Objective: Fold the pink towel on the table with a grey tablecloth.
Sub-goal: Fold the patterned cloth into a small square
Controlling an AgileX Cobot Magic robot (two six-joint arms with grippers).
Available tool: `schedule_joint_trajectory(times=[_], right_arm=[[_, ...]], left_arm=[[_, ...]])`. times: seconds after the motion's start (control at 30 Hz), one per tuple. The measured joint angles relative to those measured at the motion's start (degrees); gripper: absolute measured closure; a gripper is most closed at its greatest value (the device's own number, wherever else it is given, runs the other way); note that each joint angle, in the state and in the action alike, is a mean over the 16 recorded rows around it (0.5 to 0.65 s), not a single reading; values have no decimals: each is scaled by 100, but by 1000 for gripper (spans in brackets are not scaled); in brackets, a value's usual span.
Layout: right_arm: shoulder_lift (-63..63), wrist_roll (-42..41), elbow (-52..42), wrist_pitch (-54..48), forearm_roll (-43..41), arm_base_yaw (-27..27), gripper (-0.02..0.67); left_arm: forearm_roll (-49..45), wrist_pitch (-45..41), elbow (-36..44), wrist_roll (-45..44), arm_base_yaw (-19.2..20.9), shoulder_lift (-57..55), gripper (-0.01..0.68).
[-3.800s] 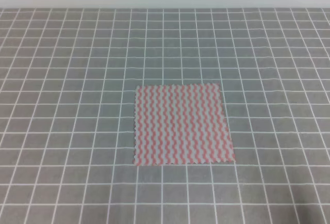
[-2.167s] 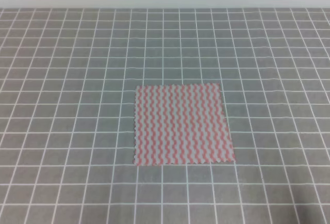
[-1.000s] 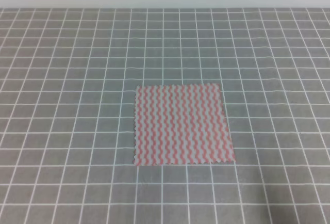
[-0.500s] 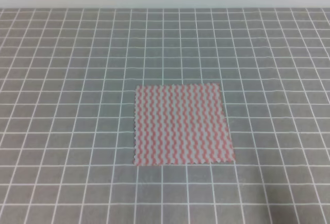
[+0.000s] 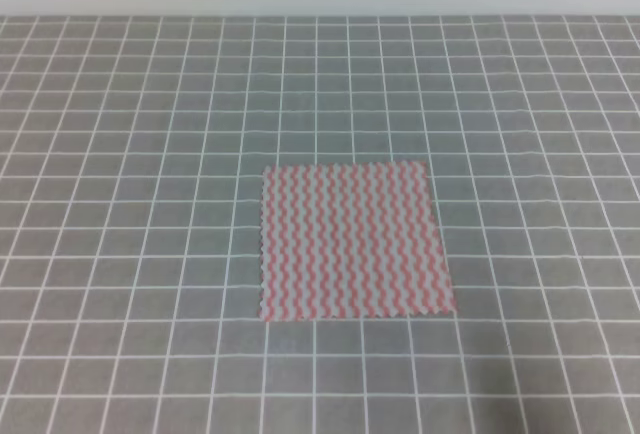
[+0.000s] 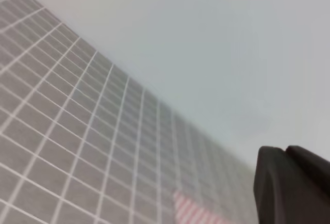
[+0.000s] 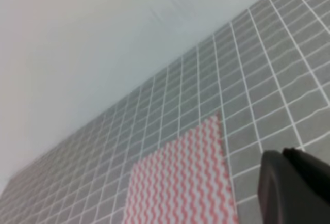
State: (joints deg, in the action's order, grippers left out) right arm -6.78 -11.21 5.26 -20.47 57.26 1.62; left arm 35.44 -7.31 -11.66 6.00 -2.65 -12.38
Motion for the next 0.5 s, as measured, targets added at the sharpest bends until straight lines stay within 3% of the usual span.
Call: schedule_joint_trajectory(times=[0.3, 0.5], right_arm=[[-1270, -1143, 712, 208, 293, 3, 666], [-2134, -1834, 1265, -179, 250, 6, 666]], left_arm=[[29, -585, -1481, -1903, -349, -1833, 675], [163, -636, -1910, -2418, -846, -2708, 675]])
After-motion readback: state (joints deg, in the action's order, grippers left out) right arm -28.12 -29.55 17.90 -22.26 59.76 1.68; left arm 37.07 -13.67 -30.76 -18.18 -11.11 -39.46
